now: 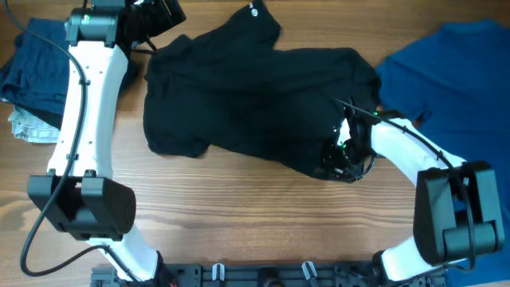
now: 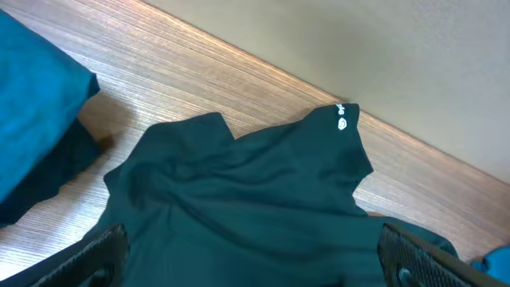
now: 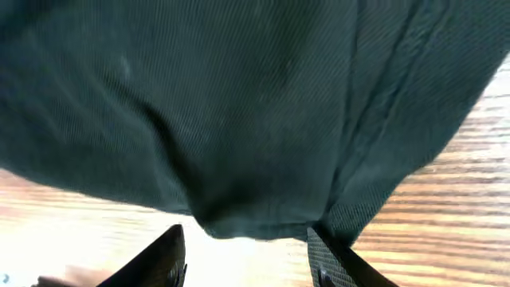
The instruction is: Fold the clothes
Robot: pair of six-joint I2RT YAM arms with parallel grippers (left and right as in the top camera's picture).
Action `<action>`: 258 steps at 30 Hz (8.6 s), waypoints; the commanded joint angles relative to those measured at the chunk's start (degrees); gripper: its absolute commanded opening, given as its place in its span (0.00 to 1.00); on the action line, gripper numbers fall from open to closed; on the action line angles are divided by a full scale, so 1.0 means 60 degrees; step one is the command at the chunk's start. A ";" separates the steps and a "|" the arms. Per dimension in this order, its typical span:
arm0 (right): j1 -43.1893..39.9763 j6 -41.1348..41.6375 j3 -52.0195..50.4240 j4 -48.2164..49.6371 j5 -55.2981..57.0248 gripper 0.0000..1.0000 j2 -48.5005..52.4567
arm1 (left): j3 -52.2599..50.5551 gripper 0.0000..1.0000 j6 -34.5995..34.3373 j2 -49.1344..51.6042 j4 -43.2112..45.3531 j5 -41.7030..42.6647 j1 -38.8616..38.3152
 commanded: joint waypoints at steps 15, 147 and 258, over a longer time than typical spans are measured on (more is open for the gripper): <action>0.0015 0.0357 -0.0025 0.0255 0.1275 0.22 -0.0142 | 0.0062 1.00 -0.0025 0.0007 0.0015 0.0044 0.0044; -0.1672 -0.1770 0.2565 0.6411 0.3027 0.49 0.2677 | -0.4954 0.98 -0.1235 -0.1730 -0.1177 -0.0455 0.0455; -0.2765 -0.6014 0.5493 0.3792 0.1395 0.05 0.4375 | -0.4940 0.04 -0.1741 0.1377 0.2014 -0.1064 -0.0375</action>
